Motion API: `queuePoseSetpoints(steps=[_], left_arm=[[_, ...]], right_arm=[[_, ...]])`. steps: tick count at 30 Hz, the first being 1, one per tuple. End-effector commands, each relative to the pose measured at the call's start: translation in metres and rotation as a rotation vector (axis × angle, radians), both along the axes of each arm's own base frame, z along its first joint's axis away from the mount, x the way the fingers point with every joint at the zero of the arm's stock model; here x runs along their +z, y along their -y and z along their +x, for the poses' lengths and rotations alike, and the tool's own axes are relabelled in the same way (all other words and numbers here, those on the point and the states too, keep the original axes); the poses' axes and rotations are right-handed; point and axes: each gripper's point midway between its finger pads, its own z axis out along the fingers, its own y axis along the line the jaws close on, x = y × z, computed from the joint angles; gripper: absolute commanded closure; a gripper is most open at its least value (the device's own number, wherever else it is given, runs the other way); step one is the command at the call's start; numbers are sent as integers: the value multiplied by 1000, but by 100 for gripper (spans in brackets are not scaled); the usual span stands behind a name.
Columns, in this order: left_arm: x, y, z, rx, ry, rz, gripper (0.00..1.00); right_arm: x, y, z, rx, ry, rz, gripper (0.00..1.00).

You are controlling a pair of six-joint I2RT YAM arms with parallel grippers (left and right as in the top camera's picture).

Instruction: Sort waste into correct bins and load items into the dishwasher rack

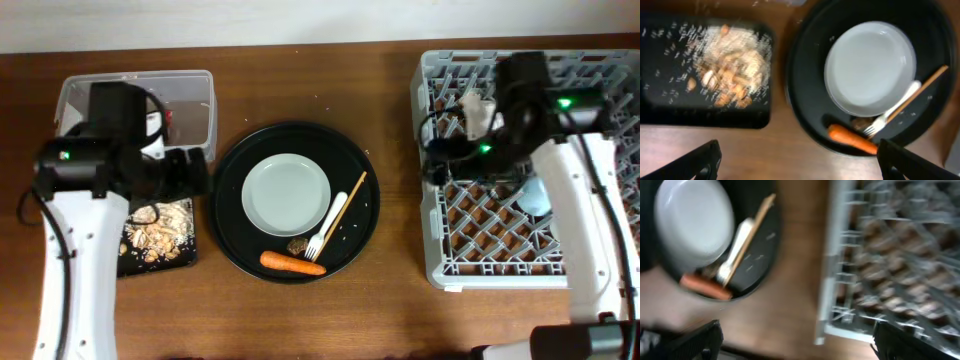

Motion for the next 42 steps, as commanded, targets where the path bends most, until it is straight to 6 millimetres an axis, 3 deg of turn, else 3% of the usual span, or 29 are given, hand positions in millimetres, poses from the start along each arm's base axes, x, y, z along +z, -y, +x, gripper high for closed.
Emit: queuePoseSetpoints(steps=[1, 3, 4, 8, 10, 11, 13, 14, 15, 16, 17, 18, 20, 21, 22, 23, 25, 26, 27, 28, 30, 31, 34, 35, 36, 38, 40, 41, 42], left_arm=[[-10, -42, -6, 140, -49, 4, 1], [-10, -53, -7, 176, -49, 3, 1], [-10, -53, -7, 177, -49, 3, 1], [-15, -52, -10, 177, -66, 1, 1], [-25, -52, -11, 176, -85, -1, 1], [-30, -52, -13, 176, -96, -3, 1], [-31, -52, -12, 176, -95, -2, 1], [-31, -52, -12, 176, -95, -3, 1], [-31, -52, -12, 176, -96, -3, 1], [-31, -52, -12, 176, -95, -3, 1], [-31, -52, -12, 176, -95, -3, 1], [-31, -52, -12, 176, -95, -3, 1], [-31, -52, -12, 176, -95, -2, 1], [-31, -52, -12, 176, -95, -2, 1], [-31, -52, -12, 176, -95, -3, 1], [-31, -52, -12, 176, -94, -2, 1], [-31, -52, -12, 176, -94, -2, 1], [-31, -52, -12, 176, -92, -2, 1], [-31, -52, -11, 176, -91, -2, 1], [-31, -52, -12, 176, -92, -2, 1], [-31, -52, -12, 176, -92, -2, 1], [-31, -52, -12, 176, -92, -2, 1], [-31, -52, -11, 176, -91, -2, 1], [-31, -52, -11, 176, -90, -2, 1], [-30, -52, -11, 176, -87, -2, 1], [-30, -52, -10, 176, -84, -2, 1], [-30, -52, -10, 176, -83, -1, 1], [-30, -52, -9, 176, -82, -1, 1], [-30, -52, -9, 176, -81, -1, 1]], right_arm=[[-20, -101, 11, 252, 47, 40, 1], [-61, -158, 19, 329, 12, 50, 0], [-94, -184, 23, 377, -14, 29, 2], [-176, -197, 50, 246, -78, -54, 6], [-206, -200, 55, 247, -102, -63, 17], [-217, -200, 56, 241, -112, -75, 28], [-219, -202, 59, 241, -99, -71, 53], [-219, -200, 62, 237, -88, -85, 73], [-220, -197, 62, 234, -87, -98, 86], [-220, -196, 62, 232, -88, -101, 96], [-220, -191, 65, 190, -93, -104, 96], [-208, -179, 71, 149, -98, -104, 96], [-153, -151, 90, 90, -62, -95, 96], [-109, -134, 101, 71, -4, -78, 96], [-52, -107, 110, 50, 93, -84, 96], [12, -55, 116, -23, 240, -212, 96], [85, 52, 110, -260, 422, -574, 96], [115, 123, 92, -539, 456, -833, 96], [123, 161, 74, -762, 457, -945, 96], [118, 178, 69, -845, 431, -970, 96], [95, 209, 73, -904, 349, -1047, 96], [73, 223, 79, -916, 288, -1081, 96], [10, 217, 104, -841, 157, -1092, 96], [-8, 209, 110, -808, 127, -1076, 96], [-43, 185, 121, -730, 69, -1044, 96], [-62, 150, 129, -653, 54, -997, 96], [-68, 110, 131, -573, 64, -949, 96], [-72, 89, 127, -524, 50, -927, 78], [-75, 73, 120, -479, 25, -914, 36]])
